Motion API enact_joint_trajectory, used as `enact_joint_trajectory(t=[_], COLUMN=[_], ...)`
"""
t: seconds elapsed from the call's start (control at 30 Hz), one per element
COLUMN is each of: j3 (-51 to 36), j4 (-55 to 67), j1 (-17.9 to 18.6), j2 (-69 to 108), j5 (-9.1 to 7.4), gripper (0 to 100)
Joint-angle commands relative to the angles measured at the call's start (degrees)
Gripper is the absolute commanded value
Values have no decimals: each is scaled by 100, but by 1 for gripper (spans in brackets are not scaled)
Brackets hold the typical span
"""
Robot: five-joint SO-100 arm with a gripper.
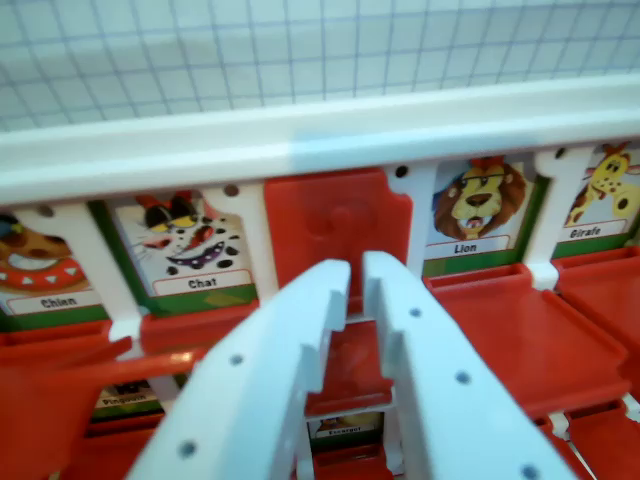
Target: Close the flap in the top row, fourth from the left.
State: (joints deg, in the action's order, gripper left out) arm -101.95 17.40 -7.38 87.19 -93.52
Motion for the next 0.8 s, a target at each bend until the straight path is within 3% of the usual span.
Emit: enact_joint_trajectory(t=[0.0,0.17,0.43,0.77], j3=[615,167,-1415,-3041], j4=[246,914,2496,3894], j1=[62,149,158,360], j2=[694,1986,5335,8367], j5=[-62,-53,35,-70], gripper=[1,1,1,1])
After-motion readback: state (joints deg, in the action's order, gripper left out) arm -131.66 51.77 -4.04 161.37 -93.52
